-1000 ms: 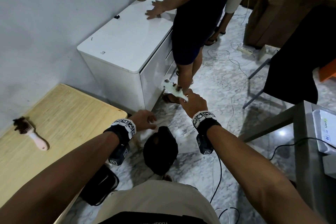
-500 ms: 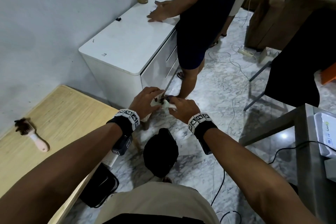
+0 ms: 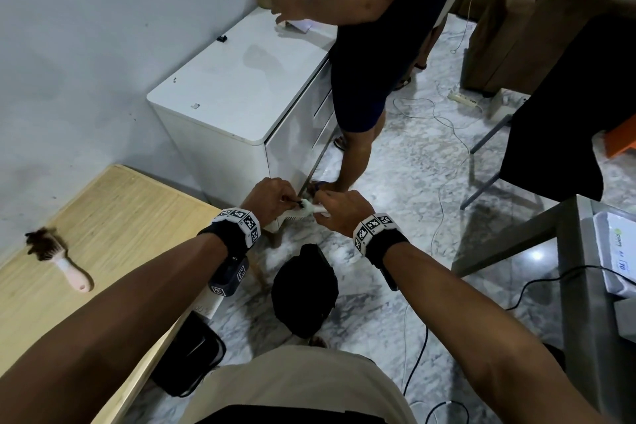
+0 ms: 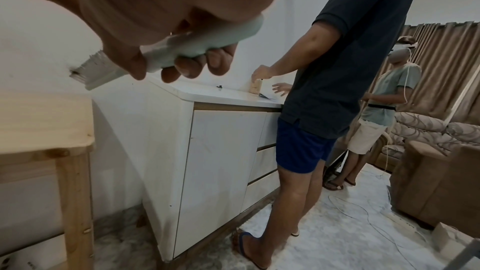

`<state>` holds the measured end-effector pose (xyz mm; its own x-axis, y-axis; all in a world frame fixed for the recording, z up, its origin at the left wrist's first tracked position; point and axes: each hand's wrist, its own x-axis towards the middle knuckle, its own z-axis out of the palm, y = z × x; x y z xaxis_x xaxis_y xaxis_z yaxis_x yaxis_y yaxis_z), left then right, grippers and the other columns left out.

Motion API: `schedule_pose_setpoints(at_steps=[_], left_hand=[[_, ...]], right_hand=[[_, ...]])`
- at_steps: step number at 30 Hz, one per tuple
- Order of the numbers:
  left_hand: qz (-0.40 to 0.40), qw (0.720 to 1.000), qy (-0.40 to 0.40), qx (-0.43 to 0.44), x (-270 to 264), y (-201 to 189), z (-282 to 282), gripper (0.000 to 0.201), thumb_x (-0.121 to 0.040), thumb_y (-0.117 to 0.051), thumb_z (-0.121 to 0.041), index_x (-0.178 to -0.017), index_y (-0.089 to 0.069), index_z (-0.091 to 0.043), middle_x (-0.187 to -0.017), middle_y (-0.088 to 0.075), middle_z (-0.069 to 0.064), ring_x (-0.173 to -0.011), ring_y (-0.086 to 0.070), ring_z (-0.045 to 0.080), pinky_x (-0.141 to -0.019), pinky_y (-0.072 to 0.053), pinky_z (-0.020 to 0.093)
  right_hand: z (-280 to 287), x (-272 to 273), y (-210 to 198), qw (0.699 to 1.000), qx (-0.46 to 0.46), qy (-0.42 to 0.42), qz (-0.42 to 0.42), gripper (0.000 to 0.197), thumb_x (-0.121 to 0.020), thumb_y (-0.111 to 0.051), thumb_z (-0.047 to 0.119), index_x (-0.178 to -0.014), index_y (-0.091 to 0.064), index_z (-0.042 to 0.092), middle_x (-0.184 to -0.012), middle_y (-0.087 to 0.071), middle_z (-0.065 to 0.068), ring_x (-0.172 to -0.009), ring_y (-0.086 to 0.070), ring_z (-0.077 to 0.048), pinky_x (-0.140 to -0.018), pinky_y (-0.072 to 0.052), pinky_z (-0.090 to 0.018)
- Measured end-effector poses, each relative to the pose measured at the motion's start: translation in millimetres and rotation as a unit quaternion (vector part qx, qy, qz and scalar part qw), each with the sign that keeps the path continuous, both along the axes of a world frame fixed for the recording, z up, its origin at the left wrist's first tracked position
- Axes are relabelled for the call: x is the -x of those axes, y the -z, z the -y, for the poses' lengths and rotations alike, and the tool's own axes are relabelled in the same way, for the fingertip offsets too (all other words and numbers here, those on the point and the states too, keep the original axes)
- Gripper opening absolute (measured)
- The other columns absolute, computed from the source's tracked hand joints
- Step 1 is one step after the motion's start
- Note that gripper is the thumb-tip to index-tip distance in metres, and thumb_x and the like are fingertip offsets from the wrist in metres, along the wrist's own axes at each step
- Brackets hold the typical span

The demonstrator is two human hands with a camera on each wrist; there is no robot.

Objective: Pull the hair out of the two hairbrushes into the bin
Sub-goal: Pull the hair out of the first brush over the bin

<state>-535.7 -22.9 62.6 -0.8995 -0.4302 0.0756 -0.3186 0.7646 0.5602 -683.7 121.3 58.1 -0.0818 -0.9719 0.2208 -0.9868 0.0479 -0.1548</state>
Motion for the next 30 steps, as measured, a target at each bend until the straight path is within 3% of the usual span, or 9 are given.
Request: schedule_pose_setpoints(at_steps=[4, 9, 11, 13, 18, 21, 24, 26, 30], left_hand=[[0.011, 1.0, 0.0, 0.002, -1.7, -1.0, 0.1, 0.019, -0.075, -0.062, -0.027, -0.081, -0.076, -0.016, -0.083, -0.075, 0.006, -0.072, -0.067, 0.024, -0.068, -0.053, 0.034], [-0.02, 0.999, -0.031, -0.034, -3.2, -1.8, 2.9, 0.011, -0.08, -0.064, -0.01, -0.082, -0.074, -0.013, -0.083, -0.076, 0.007, -0.068, -0.066, 0.018, -0.067, -0.054, 0.032], [-0.036, 0.997, -0.044, -0.057, -3.1, -0.8, 3.3, 0.01, -0.083, -0.062, -0.008, -0.083, -0.071, -0.011, -0.084, -0.075, 0.01, -0.062, -0.062, 0.01, -0.063, -0.052, 0.024], [-0.049, 0.995, -0.049, -0.069, -3.9, 3.4, 3.3, 0.009, -0.085, -0.061, -0.011, -0.089, -0.068, -0.012, -0.088, -0.074, 0.009, -0.067, -0.064, 0.012, -0.068, -0.057, 0.031], [0.009, 0.998, -0.022, -0.056, -5.8, 5.6, -2.2, 0.061, -0.073, -0.068, -0.047, -0.128, -0.047, -0.033, -0.117, -0.065, 0.0, -0.097, -0.062, 0.016, -0.087, -0.051, 0.031], [0.019, 0.999, -0.017, -0.042, -1.6, 5.8, -1.6, 0.035, -0.077, -0.07, -0.041, -0.111, -0.064, -0.032, -0.103, -0.069, 0.0, -0.089, -0.06, 0.014, -0.083, -0.052, 0.035], [-0.014, 0.994, -0.052, -0.097, -1.5, 6.4, 3.1, 0.013, -0.076, -0.075, -0.021, -0.088, -0.076, -0.017, -0.087, -0.075, 0.007, -0.077, -0.068, 0.019, -0.075, -0.057, 0.036], [-0.014, 0.994, -0.057, -0.097, -2.2, 4.6, 5.8, 0.008, -0.074, -0.075, -0.011, -0.081, -0.077, -0.009, -0.083, -0.076, 0.012, -0.076, -0.07, 0.024, -0.074, -0.056, 0.032], [0.002, 0.995, -0.065, -0.078, -1.6, 0.4, 7.0, 0.008, -0.072, -0.074, -0.008, -0.08, -0.077, -0.009, -0.084, -0.076, 0.011, -0.074, -0.067, 0.016, -0.075, -0.054, 0.027]], right_hand=[[0.6, 0.0, 3.4, 1.0, -0.007, 0.004, 0.012, 0.026, -0.071, -0.075, 0.028, -0.084, -0.059, 0.013, -0.07, -0.068, -0.006, -0.054, -0.061, -0.031, -0.048, -0.034, -0.028], [-0.8, -0.7, 6.9, 0.999, -0.013, 0.031, 0.042, 0.024, -0.076, -0.072, 0.028, -0.088, -0.059, 0.011, -0.08, -0.07, -0.005, -0.063, -0.062, -0.033, -0.053, -0.033, -0.028], [-0.8, 0.1, 6.2, 0.998, -0.021, 0.039, 0.051, 0.025, -0.077, -0.07, 0.028, -0.092, -0.06, 0.012, -0.084, -0.071, -0.006, -0.067, -0.063, -0.033, -0.054, -0.037, -0.031], [-0.9, 2.2, 4.6, 0.996, -0.038, 0.052, 0.057, 0.027, -0.078, -0.068, 0.03, -0.097, -0.06, 0.013, -0.089, -0.071, -0.006, -0.07, -0.063, -0.034, -0.058, -0.044, -0.035], [-0.3, 3.6, 2.7, 0.997, -0.054, 0.046, 0.038, 0.03, -0.079, -0.067, 0.03, -0.101, -0.06, 0.011, -0.092, -0.071, -0.008, -0.072, -0.064, -0.035, -0.06, -0.049, -0.039], [1.5, 0.8, 1.4, 0.997, -0.051, 0.036, 0.037, 0.027, -0.078, -0.067, 0.028, -0.098, -0.06, 0.011, -0.09, -0.072, -0.008, -0.07, -0.065, -0.035, -0.057, -0.046, -0.037], [-0.7, 1.1, 2.1, 0.998, -0.043, 0.037, 0.037, 0.026, -0.076, -0.069, 0.028, -0.094, -0.06, 0.013, -0.085, -0.071, -0.006, -0.066, -0.064, -0.034, -0.054, -0.045, -0.036], [-3.1, 2.5, 4.8, 0.998, -0.029, 0.039, 0.041, 0.025, -0.073, -0.072, 0.028, -0.089, -0.06, 0.012, -0.079, -0.071, -0.005, -0.061, -0.063, -0.032, -0.05, -0.043, -0.033], [-4.1, 0.7, 6.7, 0.998, -0.023, 0.047, 0.04, 0.027, -0.072, -0.074, 0.029, -0.088, -0.06, 0.013, -0.078, -0.07, -0.003, -0.06, -0.063, -0.031, -0.05, -0.04, -0.03]])
